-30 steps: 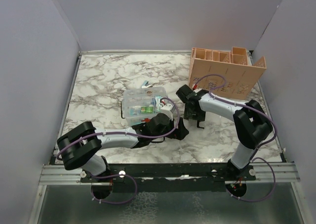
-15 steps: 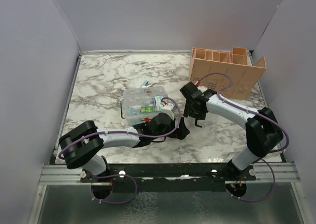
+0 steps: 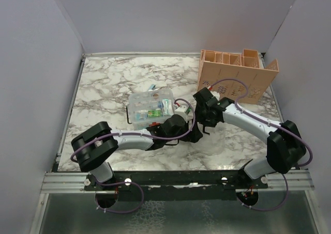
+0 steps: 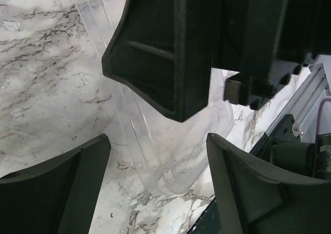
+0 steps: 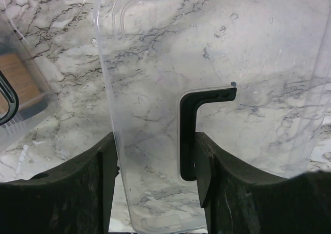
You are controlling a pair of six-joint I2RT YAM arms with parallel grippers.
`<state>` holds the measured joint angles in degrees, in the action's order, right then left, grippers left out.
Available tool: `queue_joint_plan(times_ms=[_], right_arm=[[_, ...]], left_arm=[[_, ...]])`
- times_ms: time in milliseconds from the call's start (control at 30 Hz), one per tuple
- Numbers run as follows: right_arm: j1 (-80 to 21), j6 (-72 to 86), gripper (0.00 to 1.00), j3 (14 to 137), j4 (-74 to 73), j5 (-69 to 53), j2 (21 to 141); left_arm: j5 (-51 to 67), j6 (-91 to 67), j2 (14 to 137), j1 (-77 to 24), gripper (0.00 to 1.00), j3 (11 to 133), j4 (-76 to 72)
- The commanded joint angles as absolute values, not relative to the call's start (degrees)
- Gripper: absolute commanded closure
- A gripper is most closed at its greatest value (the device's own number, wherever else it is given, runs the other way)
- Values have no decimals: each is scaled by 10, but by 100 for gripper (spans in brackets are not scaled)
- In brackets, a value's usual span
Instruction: Organize the medicine kit
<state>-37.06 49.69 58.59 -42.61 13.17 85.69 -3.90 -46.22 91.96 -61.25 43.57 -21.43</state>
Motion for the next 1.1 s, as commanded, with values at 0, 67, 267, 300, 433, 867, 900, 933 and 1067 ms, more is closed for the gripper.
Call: queue_joint_plan(times_ms=[0,67,267,300,433,867,900,933,1067], right_arm=[[-371,523,52,572,-394,106,821],[-372,526,52,568,-393,105,811],[-371,533,52,558,-389,93,786],[-371,534,52,556,-388,92,785],[-371,535,52,555,-393,95,779],[-371,562,14,622,-500,144,740],[-371,562,14,628,-501,143,731],[-371,563,13,634,-500,144,717],[-372,572,13,659,-501,154,676]], left_arm=[[-18,-486,934,-611,24,447,-219],[-20,-494,932,-611,24,441,-219],[-13,-498,929,-611,32,442,-227],[-13,-498,926,-611,36,442,-229],[-23,-498,914,-611,52,439,-231],[-27,-461,857,-611,83,423,-233],[-26,-458,854,-610,83,424,-232],[-25,-456,850,-611,83,425,-232],[-12,-449,841,-608,85,438,-227]])
